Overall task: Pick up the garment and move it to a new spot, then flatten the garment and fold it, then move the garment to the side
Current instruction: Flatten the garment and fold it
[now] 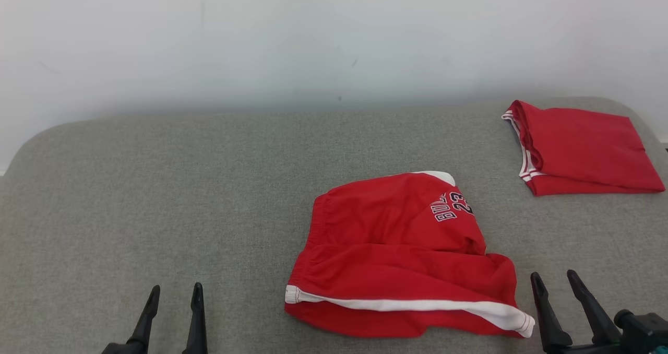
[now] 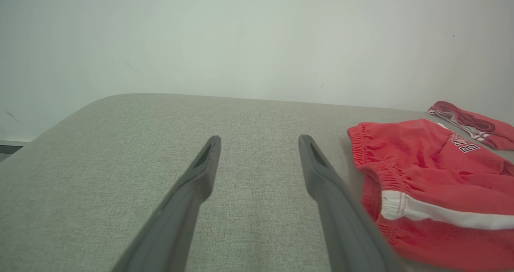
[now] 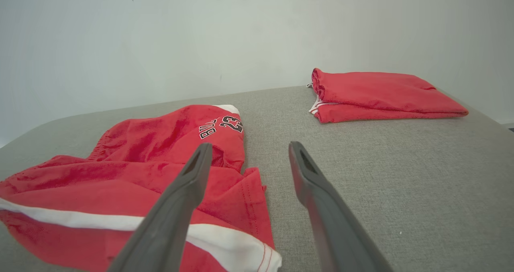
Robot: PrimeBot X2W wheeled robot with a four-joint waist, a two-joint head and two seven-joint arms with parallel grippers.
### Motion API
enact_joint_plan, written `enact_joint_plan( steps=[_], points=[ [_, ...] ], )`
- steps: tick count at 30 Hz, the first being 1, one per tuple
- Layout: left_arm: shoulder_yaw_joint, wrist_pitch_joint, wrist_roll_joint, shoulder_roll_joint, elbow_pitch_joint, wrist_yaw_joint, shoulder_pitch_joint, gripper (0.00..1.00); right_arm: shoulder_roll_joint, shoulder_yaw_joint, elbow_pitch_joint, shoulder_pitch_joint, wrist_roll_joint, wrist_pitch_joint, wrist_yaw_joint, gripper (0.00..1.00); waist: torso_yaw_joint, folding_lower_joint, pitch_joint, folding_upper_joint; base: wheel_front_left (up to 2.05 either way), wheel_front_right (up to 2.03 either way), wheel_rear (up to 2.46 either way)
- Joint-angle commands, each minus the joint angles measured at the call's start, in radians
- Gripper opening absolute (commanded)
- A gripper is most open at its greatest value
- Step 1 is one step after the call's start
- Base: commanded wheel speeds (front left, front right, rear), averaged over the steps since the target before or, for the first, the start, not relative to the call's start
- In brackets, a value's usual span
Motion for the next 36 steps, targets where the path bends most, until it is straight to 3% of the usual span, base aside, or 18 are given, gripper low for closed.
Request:
enact_joint_plan(
  steps=[1, 11, 20, 36],
  points=[
    [0.003, -0.003, 0.006, 0.0, 0.0, -0.002, 0.01, 1.0, 0.007, -0.011, -0.013, 0.016, -0.01, -0.003, -0.003, 1.0, -0.004, 0.0002, -0.006, 0.0, 0.0, 0.0, 0.0],
    [0.013, -0.003, 0.013, 0.006, -0.022, -0.005, 0.026, 1.0, 0.083, -0.105, -0.128, 0.091, -0.066, -0.001, -0.003, 1.0, -0.002, 0.0002, -0.019, 0.0, 0.0, 0.0, 0.0],
    [0.015, -0.003, 0.024, 0.013, -0.047, -0.007, 0.046, 1.0, 0.128, -0.131, -0.162, 0.124, -0.092, 0.008, -0.003, 1.0, -0.001, 0.0002, -0.021, 0.0, 0.0, 0.0, 0.0],
    [-0.225, -0.003, -0.01, 0.065, 0.048, -0.006, -0.035, 1.0, 0.129, -0.113, -0.087, 0.107, -0.074, 0.034, -0.003, 1.0, -0.059, 0.0002, 0.001, 0.0, 0.0, 0.0, 0.0]
  ],
)
